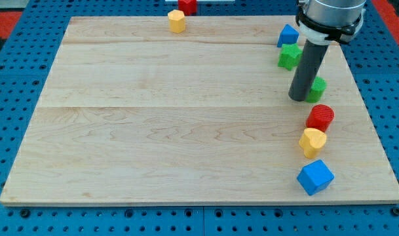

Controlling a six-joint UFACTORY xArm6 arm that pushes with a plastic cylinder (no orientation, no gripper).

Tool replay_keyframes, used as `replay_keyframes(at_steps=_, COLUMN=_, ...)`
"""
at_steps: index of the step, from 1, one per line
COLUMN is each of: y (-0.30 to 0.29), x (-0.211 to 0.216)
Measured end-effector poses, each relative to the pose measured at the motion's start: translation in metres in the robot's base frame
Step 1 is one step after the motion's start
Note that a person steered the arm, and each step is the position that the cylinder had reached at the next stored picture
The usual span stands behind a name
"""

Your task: Slide blue cube towards the center

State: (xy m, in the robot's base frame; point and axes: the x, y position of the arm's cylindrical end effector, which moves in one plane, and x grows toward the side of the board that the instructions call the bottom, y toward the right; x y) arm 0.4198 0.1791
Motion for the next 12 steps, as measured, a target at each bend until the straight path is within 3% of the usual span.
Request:
replay_keyframes(at_steps=2, y=0.026, x=0.000)
replay_keyframes(at_steps=5, y=-0.044, x=-0.002)
replay_keyframes(at_steps=9, y=-0.070, x=-0.002)
replay_keyframes(at_steps=10, y=-0.067, x=0.030)
replay_keyframes(at_steps=12, y=-0.130, x=0.151)
